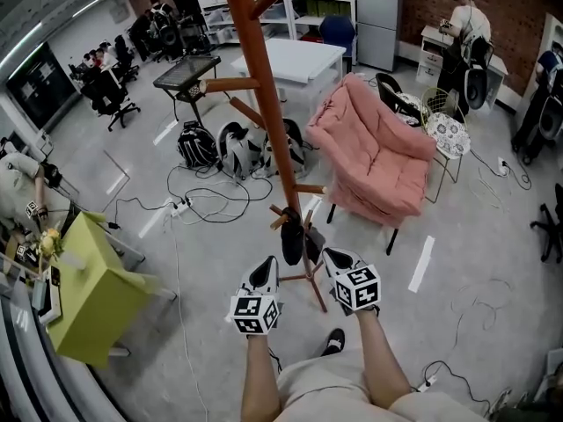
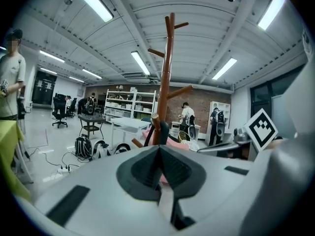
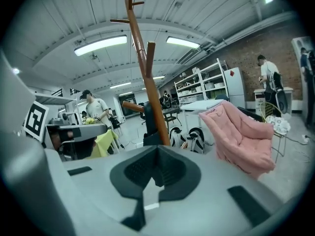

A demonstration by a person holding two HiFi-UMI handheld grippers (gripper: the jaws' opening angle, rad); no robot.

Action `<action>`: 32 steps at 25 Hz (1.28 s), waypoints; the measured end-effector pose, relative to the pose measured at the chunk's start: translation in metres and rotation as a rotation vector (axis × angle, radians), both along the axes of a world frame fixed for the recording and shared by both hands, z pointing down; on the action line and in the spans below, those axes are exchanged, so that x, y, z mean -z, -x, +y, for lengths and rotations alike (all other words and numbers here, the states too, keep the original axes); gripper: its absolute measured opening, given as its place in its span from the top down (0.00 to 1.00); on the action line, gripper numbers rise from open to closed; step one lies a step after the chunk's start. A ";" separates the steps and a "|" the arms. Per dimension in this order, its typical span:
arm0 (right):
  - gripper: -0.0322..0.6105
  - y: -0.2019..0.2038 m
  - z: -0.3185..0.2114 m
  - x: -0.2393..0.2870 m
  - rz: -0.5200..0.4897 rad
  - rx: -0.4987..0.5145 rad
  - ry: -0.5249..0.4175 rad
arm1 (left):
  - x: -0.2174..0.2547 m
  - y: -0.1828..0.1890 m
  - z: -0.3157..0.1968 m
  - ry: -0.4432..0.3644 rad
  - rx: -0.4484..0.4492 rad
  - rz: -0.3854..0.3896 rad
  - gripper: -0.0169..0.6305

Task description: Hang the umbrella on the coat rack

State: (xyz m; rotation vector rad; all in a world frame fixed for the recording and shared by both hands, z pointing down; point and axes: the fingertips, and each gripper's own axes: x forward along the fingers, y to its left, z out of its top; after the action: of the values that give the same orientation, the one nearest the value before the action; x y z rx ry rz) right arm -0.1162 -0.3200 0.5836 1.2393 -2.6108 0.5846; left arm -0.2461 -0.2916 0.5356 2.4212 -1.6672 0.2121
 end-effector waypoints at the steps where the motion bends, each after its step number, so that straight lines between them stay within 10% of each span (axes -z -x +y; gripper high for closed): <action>1: 0.94 0.000 0.002 -0.001 0.004 0.015 0.007 | 0.000 -0.001 0.001 0.000 -0.002 -0.004 0.97; 32: 0.94 -0.010 0.042 -0.012 0.043 0.053 0.022 | -0.001 0.002 0.034 -0.009 0.038 -0.029 0.96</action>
State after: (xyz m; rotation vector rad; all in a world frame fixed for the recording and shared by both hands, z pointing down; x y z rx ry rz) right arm -0.1065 -0.2776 0.5956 1.1587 -2.5863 0.5700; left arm -0.2481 -0.2576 0.5365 2.4024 -1.7283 0.2357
